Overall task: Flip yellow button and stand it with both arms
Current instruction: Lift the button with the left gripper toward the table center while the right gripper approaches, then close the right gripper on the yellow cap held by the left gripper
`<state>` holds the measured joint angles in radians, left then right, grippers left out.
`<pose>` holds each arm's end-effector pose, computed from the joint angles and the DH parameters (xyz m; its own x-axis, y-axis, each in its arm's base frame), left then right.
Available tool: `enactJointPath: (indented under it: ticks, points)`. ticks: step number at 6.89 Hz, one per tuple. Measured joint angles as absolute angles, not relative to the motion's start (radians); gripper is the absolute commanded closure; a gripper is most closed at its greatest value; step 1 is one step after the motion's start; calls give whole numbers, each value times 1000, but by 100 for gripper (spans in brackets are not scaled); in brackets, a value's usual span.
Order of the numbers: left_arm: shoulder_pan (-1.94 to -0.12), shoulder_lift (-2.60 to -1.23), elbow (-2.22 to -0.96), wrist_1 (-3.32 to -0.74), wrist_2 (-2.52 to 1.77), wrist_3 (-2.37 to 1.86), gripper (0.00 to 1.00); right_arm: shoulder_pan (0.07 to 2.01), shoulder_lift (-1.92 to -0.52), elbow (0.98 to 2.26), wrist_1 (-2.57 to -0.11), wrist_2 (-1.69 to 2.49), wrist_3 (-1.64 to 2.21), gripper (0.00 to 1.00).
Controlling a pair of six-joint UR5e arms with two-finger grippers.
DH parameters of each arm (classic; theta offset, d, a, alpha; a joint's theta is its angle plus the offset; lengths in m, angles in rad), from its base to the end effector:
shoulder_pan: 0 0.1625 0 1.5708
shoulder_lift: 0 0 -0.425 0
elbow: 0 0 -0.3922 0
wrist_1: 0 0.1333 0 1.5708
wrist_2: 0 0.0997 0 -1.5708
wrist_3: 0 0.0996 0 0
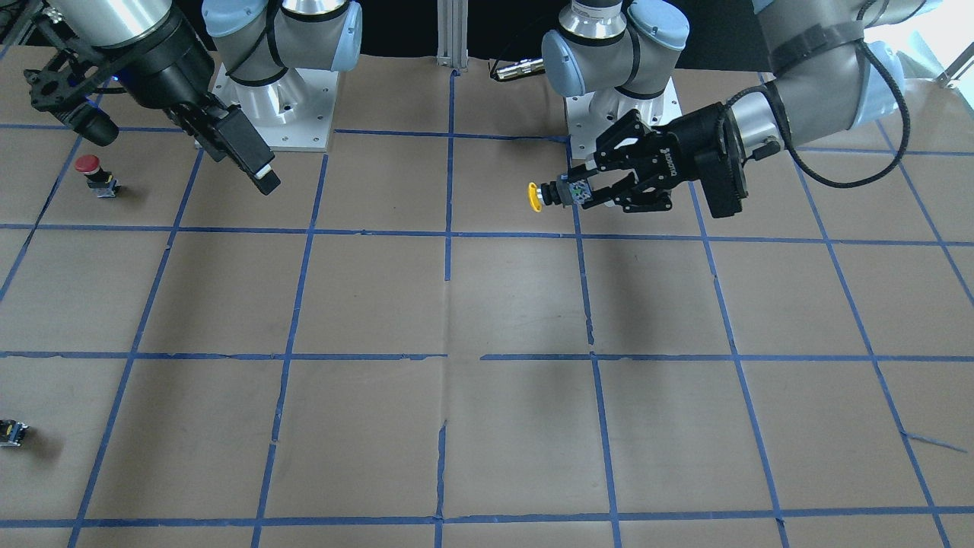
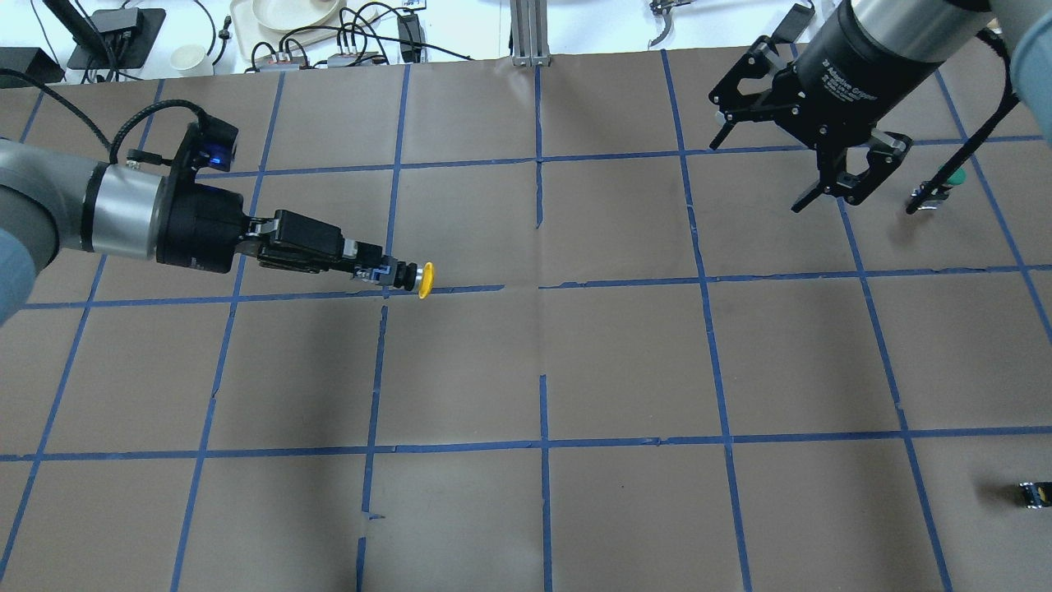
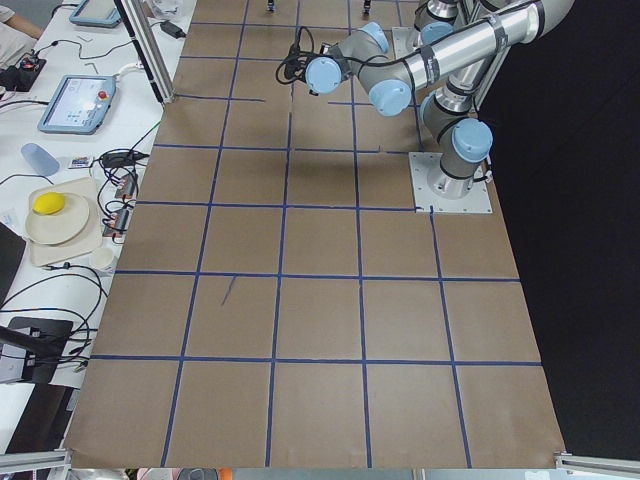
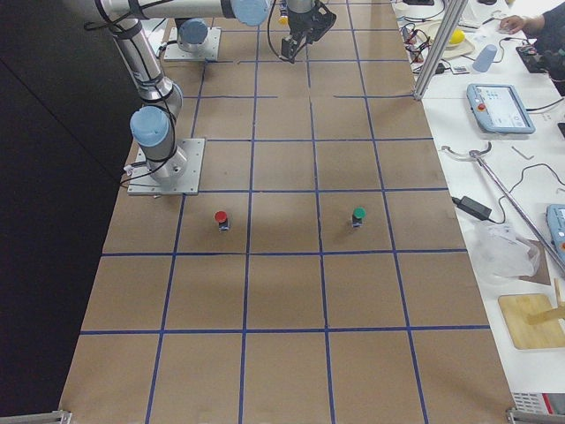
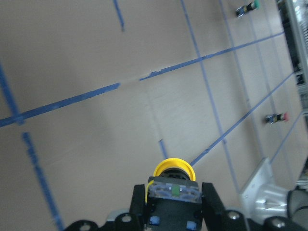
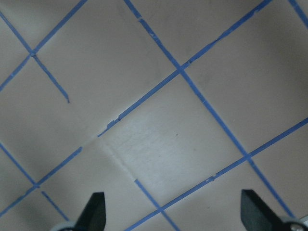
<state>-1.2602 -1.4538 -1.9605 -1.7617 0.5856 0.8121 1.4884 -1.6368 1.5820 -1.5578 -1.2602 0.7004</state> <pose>-0.0859 -0.4400 0.3851 -0.4821 0.2577 0.8374 0.1112 0.9660 -0.2333 0.1247 -0.4790 0.5175 -0.6733 0.6920 -0.2604 0.6752 0.7190 0.1649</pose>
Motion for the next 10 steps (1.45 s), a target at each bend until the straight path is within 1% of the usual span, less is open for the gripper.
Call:
enactJointPath:
  ticks: [2, 4, 7, 10]
  points:
    - [-1354, -1442, -1977, -1790, 382, 776, 93, 1426, -1637, 1591, -1555, -1034, 829, 0]
    - [-1413, -1434, -1997, -1819, 177, 765, 93, 1416, -1638, 1607, -1550, -920, 886, 0]
    - [-1465, -1436, -2041, -1831, -60, 765, 93, 1439, -1654, 1624, -1539, -764, 924, 0]
    - [-1471, -1447, -2070, -1826, -137, 767, 93, 1504, -1655, 1653, -1539, -698, 1018, 0]
